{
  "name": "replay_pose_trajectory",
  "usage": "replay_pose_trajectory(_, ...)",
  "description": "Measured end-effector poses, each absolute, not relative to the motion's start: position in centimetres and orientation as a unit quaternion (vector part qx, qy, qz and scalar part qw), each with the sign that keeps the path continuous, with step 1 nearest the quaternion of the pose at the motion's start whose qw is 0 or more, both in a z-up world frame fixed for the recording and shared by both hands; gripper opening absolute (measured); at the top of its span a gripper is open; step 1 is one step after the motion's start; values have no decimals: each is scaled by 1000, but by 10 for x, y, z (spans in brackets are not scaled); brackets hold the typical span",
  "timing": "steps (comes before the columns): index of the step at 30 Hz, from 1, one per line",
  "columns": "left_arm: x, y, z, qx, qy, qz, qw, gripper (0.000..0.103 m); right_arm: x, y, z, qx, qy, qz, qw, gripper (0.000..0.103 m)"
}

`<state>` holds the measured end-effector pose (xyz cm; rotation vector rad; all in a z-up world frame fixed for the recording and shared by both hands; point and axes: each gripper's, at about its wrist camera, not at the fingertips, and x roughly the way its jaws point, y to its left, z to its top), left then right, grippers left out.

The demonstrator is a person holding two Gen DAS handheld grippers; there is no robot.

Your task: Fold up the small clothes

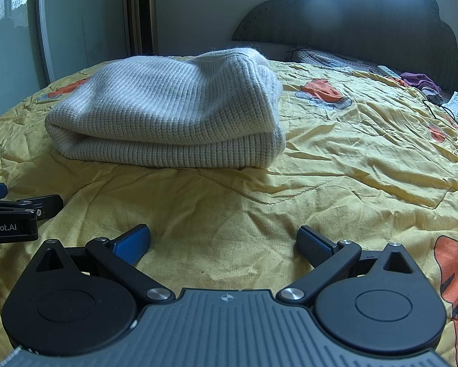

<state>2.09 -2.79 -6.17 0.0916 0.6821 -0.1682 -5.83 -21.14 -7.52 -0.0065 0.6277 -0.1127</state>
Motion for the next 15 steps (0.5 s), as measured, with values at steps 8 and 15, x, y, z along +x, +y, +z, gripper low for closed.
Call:
replay_pose_trajectory(8, 21, -28, -62, 45, 334, -82, 938, 103, -59, -212, -75, -3, 309, -56, 950, 103)
replay_pose_trajectory(15, 22, -29, -61, 49, 338, -81, 937, 103, -59, -211, -73, -5, 312, -55, 948, 103)
